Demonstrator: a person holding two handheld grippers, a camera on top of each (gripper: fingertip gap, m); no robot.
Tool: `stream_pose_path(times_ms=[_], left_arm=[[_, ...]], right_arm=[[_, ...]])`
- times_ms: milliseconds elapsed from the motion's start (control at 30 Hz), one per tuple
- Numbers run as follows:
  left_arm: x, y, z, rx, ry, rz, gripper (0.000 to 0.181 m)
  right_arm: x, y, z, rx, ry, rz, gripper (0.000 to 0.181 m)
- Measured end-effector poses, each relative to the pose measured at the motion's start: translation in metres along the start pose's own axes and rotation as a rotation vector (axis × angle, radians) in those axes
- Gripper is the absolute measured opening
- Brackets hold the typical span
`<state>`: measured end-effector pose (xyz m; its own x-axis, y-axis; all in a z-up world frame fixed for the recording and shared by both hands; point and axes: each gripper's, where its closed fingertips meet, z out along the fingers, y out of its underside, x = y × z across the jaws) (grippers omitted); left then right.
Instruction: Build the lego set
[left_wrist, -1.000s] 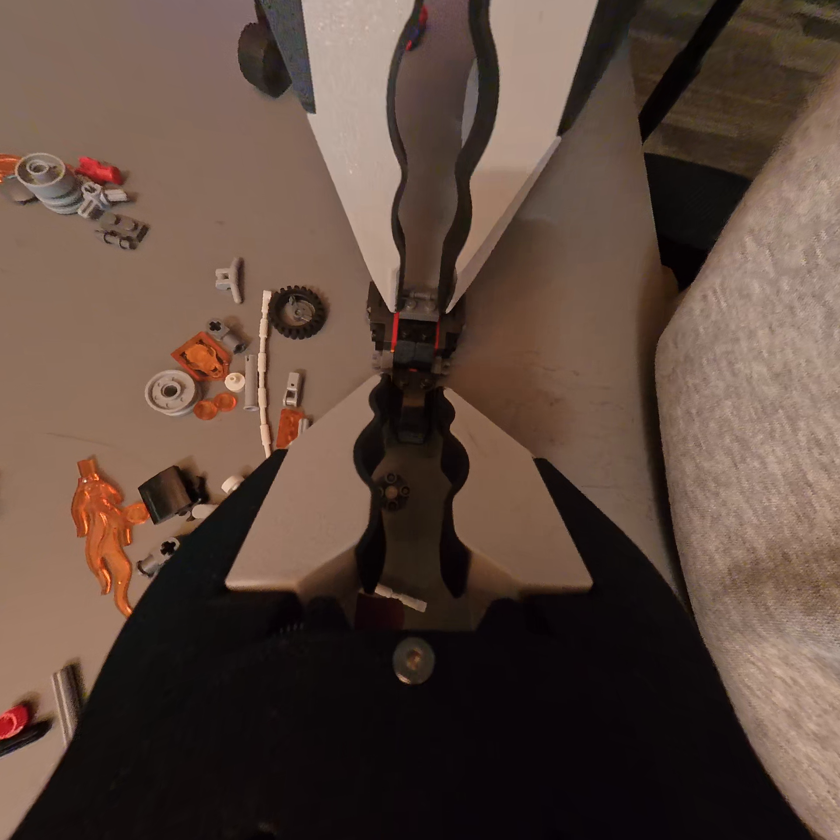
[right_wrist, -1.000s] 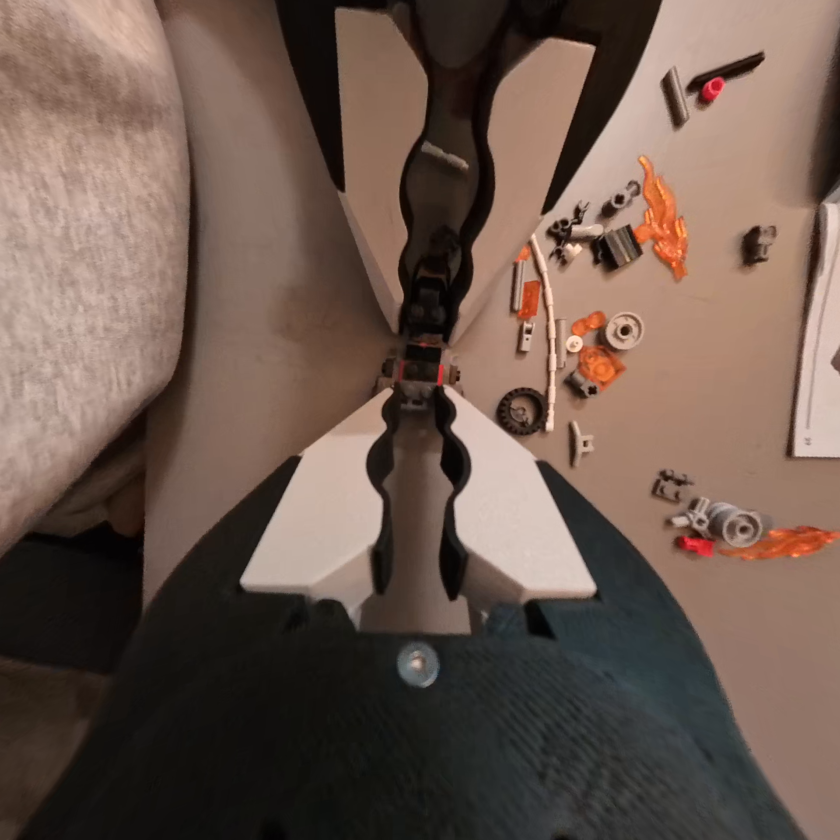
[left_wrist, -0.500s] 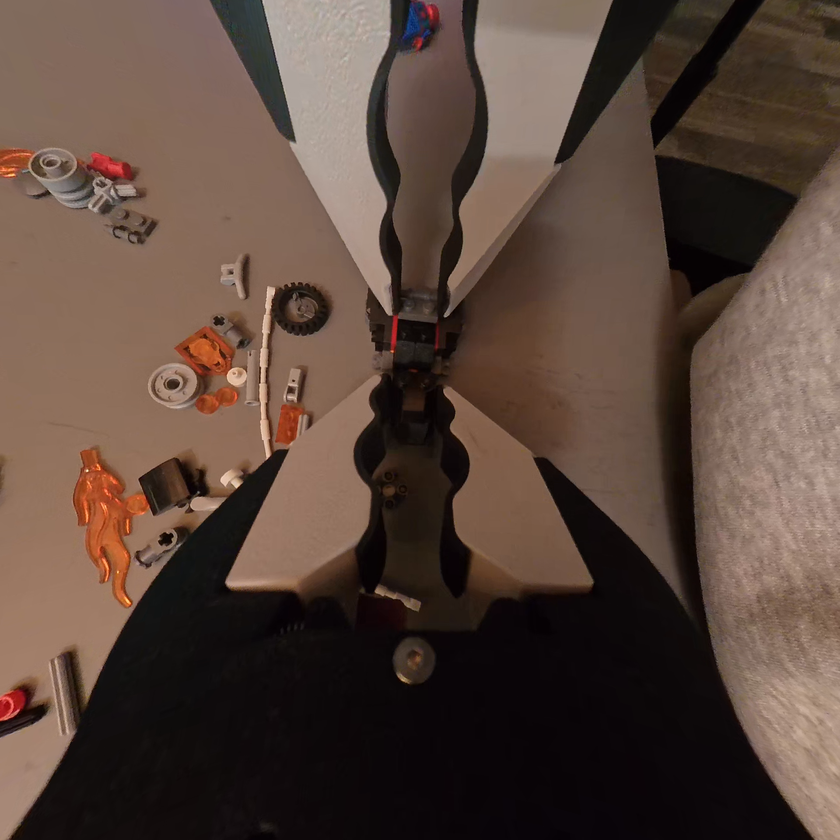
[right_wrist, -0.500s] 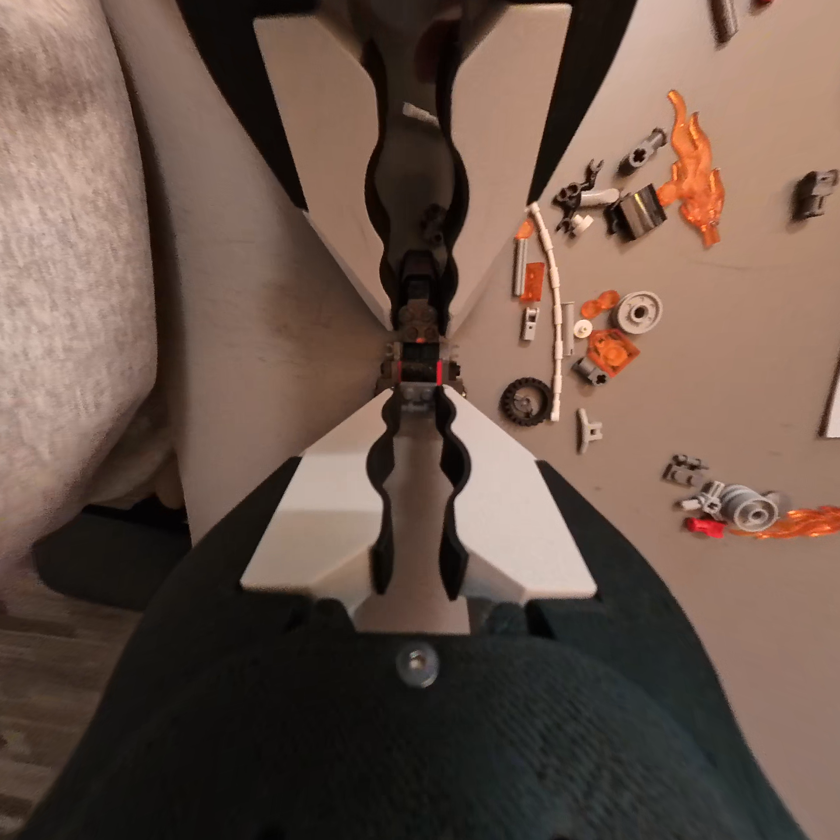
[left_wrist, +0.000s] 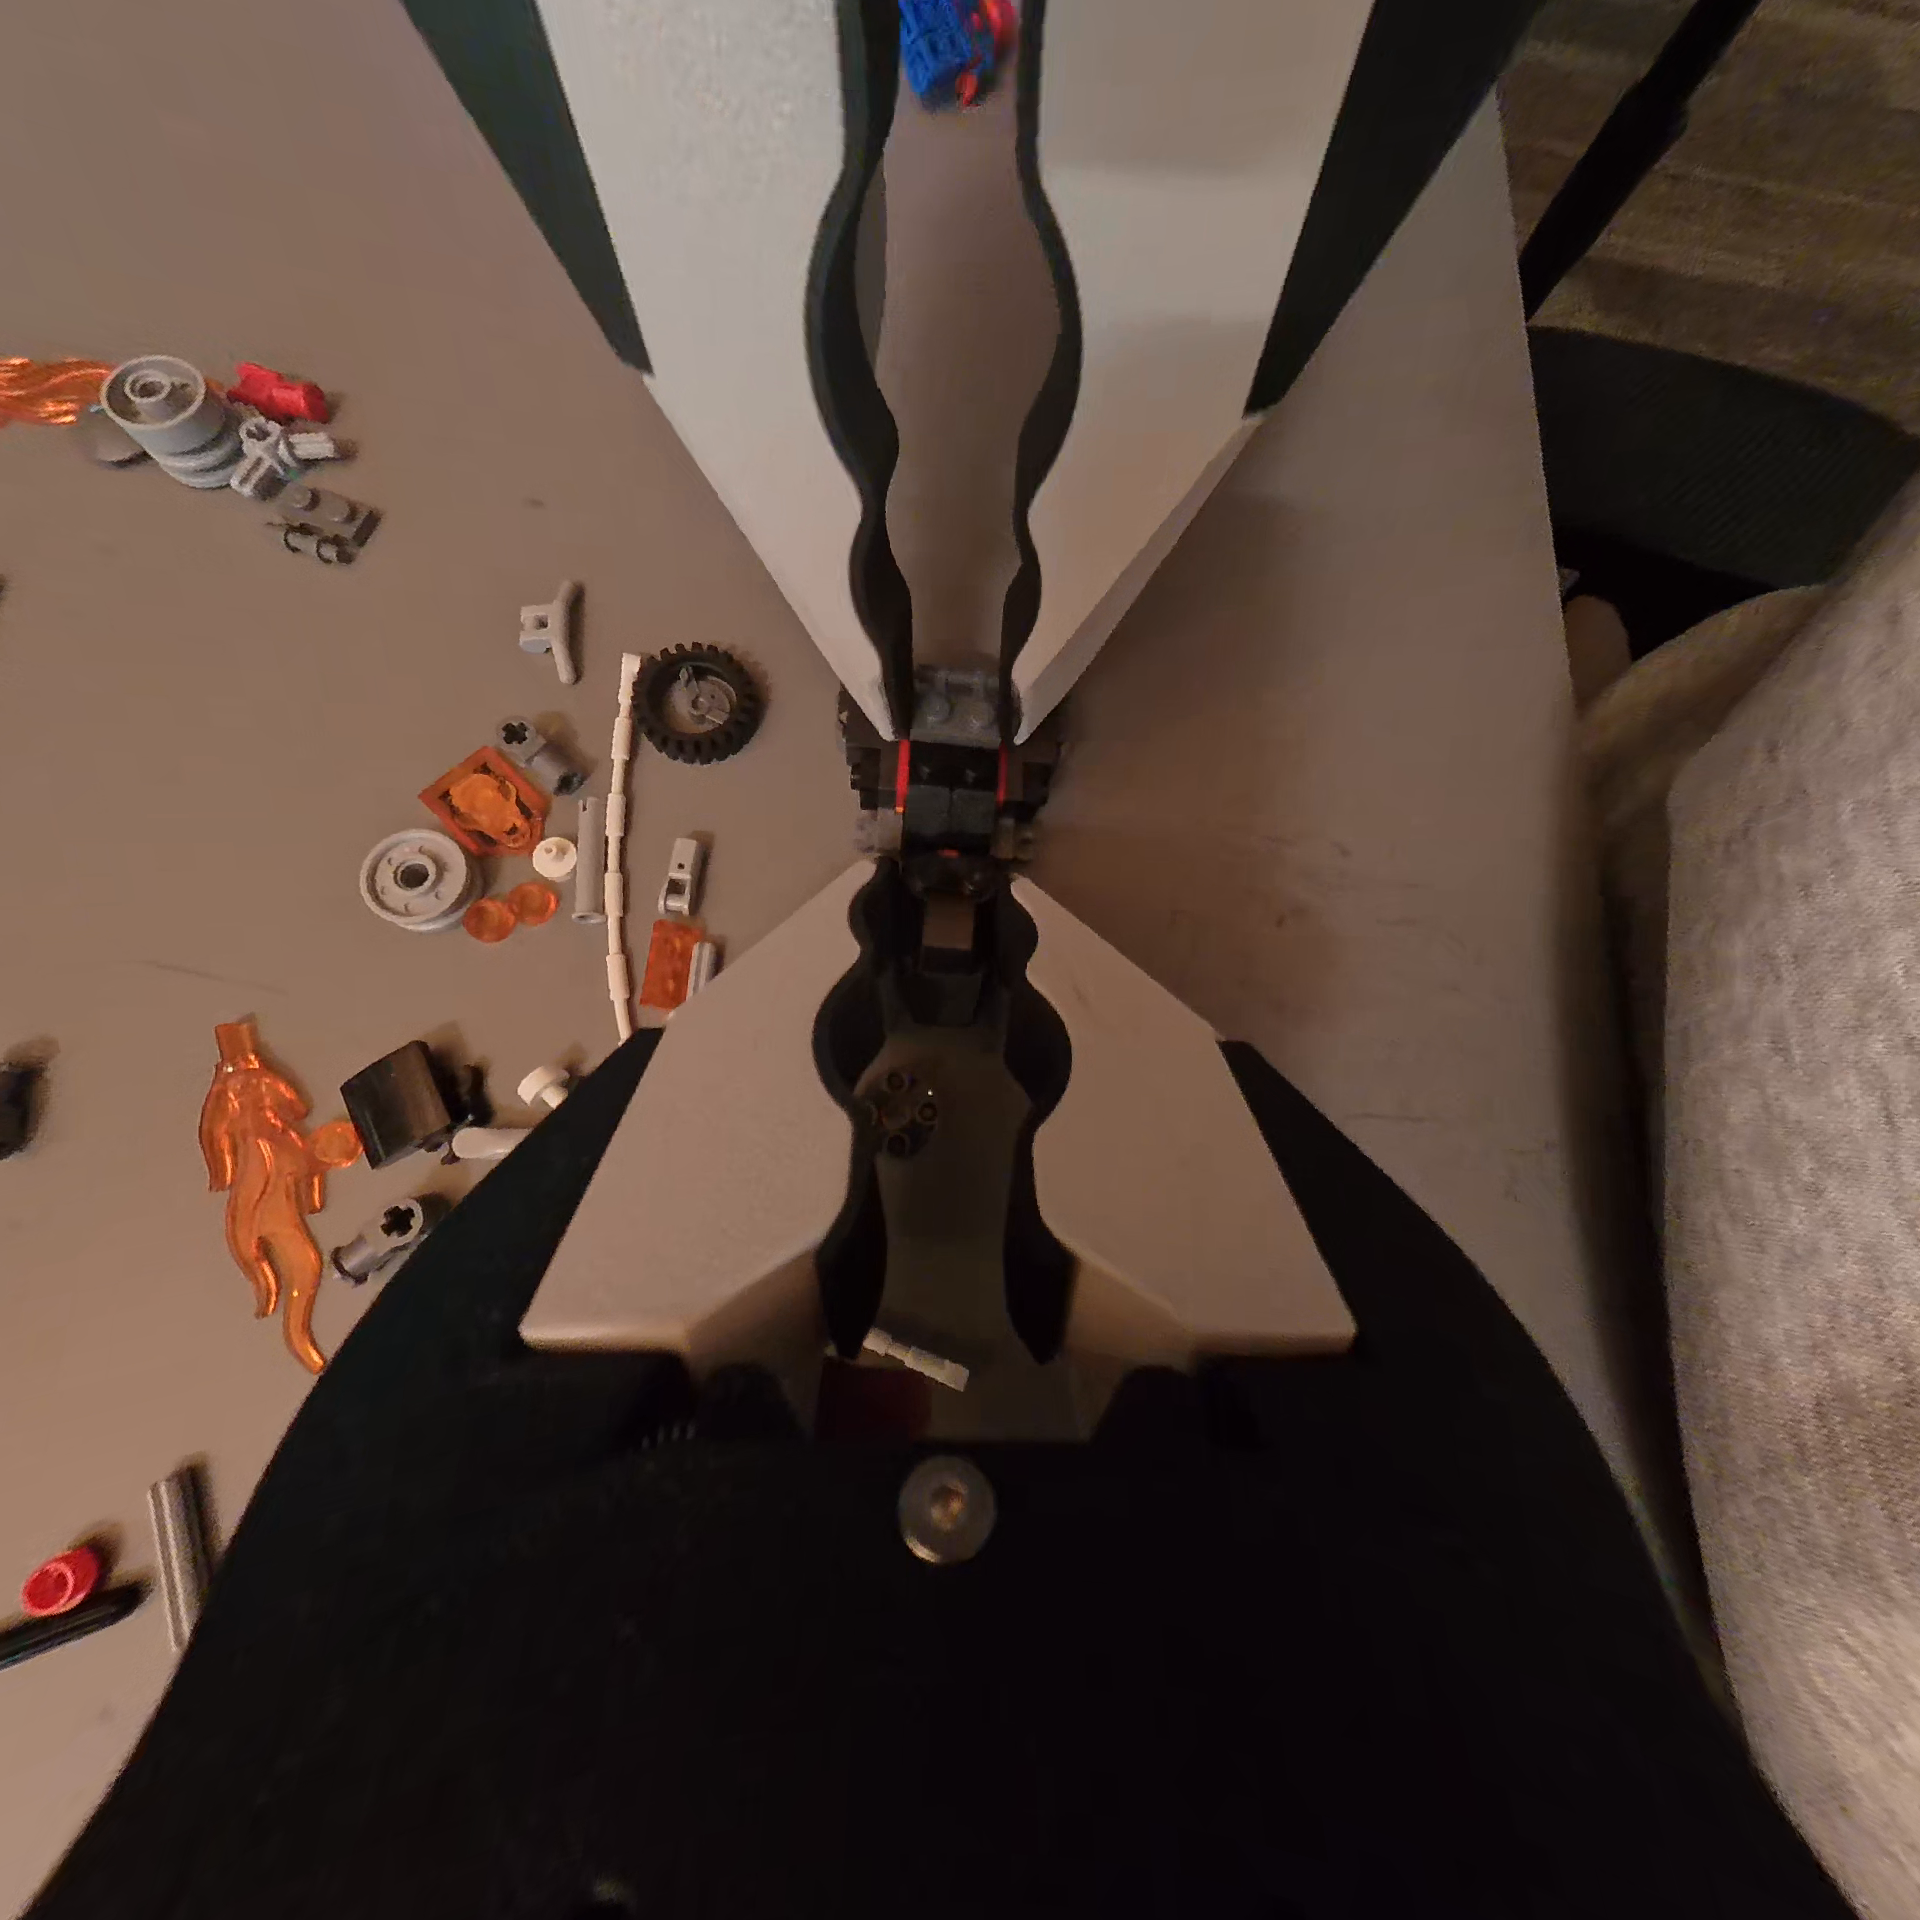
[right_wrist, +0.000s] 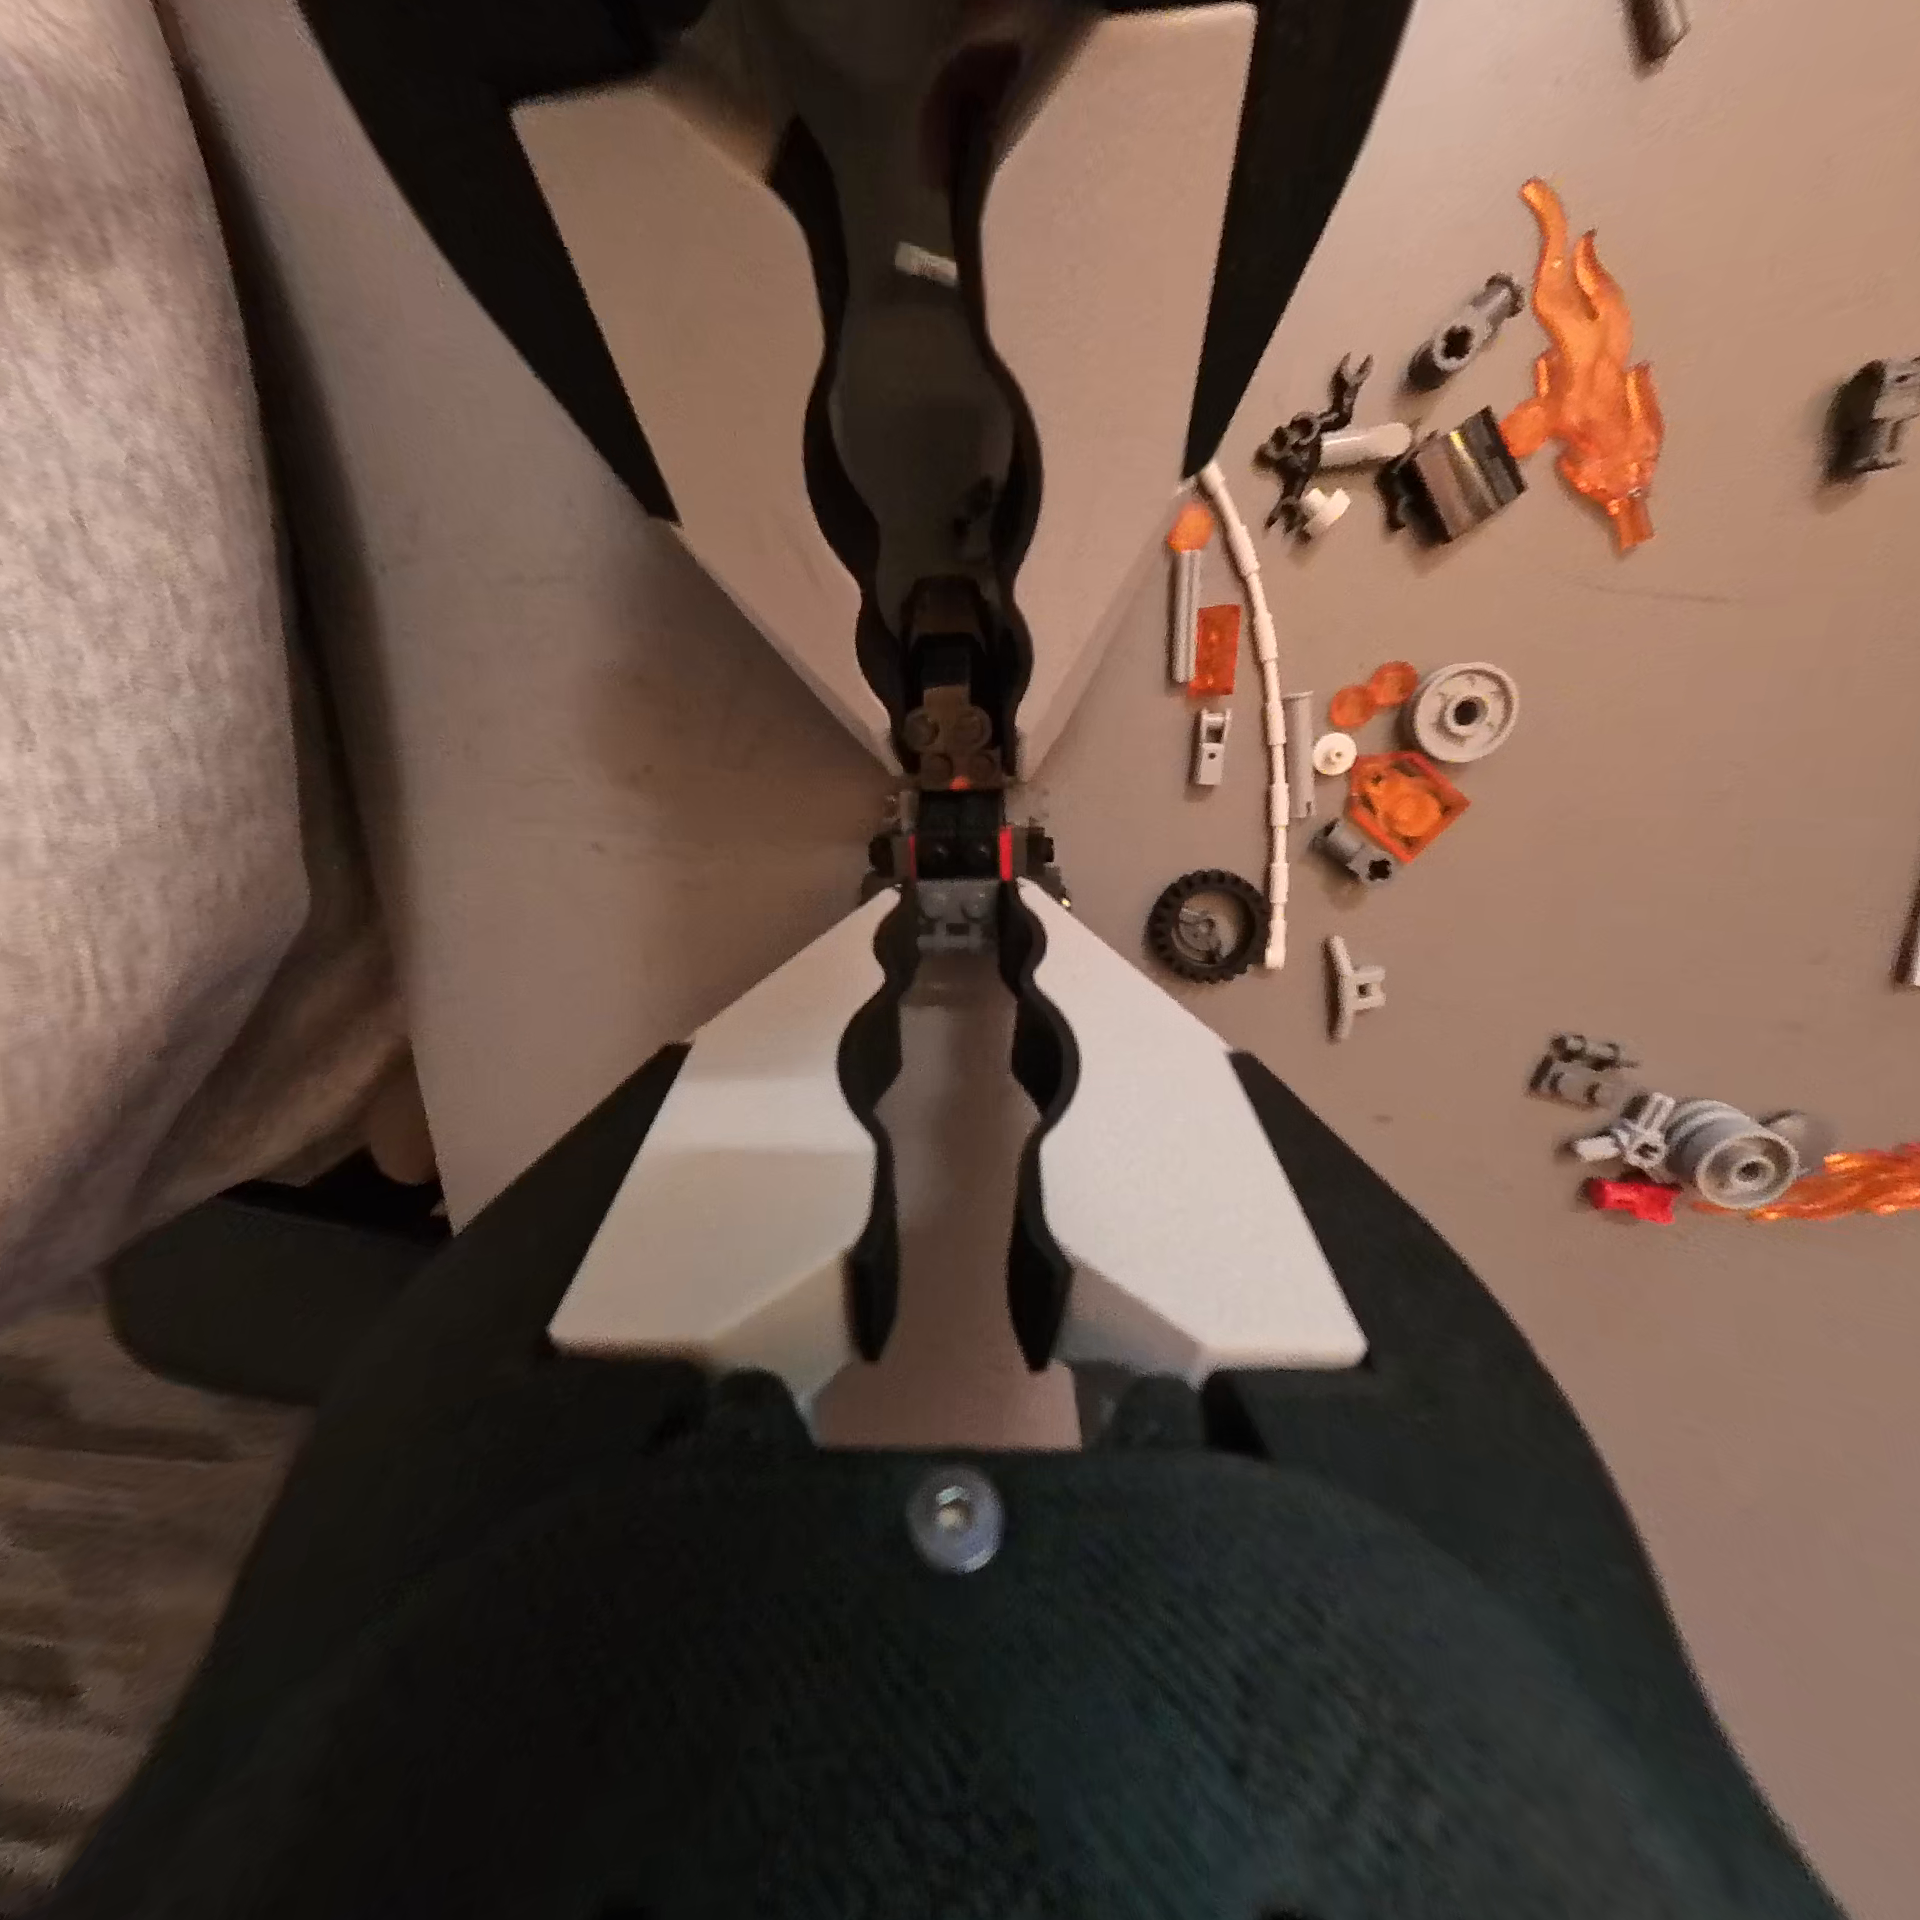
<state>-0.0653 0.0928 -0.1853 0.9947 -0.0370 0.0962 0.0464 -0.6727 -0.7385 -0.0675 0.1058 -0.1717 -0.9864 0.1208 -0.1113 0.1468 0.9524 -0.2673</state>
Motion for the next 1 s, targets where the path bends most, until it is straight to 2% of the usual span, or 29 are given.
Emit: stream_pose_path(times_ms=[33, 200, 300, 500, 567, 633, 767, 833, 1000], left_arm=[[0.0, 0.0, 0.0, 0.0, -0.002, 0.003, 0.017], [0.0, 0.0, 0.0, 0.0, -0.007, 0.013, 0.017], [0.0, 0.0, 0.0, 0.0, -0.007, 0.014, 0.017], [0.0, 0.0, 0.0, 0.0, 0.001, 0.006, 0.017], [-0.001, 0.0, 0.0, -0.001, -0.007, 0.003, 0.017], [-0.001, -0.001, 0.0, 0.002, -0.007, 0.006, 0.017], [-0.001, 0.0, 0.001, -0.002, -0.014, 0.012, 0.018], [-0.001, 0.0, 0.0, 0.001, -0.009, 0.003, 0.018], [0.002, -0.001, -0.002, 0.014, 0.014, -0.01, 0.019]], right_arm=[[0.0, 0.0, 0.0, 0.006, 0.023, -0.011, 0.014], [0.004, -0.002, -0.001, 0.079, 0.11, -0.035, 0.022], [0.001, -0.005, -0.005, 0.126, 0.1, -0.032, 0.019], [-0.001, -0.005, -0.004, 0.085, 0.127, -0.095, 0.009], [-0.006, -0.006, -0.001, 0.084, 0.084, -0.103, 0.0], [-0.015, -0.011, 0.008, 0.108, 0.04, -0.114, 0.0], [-0.017, -0.011, 0.017, 0.067, 0.094, -0.174, 0.001], [-0.018, -0.013, 0.009, 0.107, 0.062, -0.125, 0.004], [-0.007, -0.02, -0.028, 0.346, -0.025, 0.06, 0.012]])
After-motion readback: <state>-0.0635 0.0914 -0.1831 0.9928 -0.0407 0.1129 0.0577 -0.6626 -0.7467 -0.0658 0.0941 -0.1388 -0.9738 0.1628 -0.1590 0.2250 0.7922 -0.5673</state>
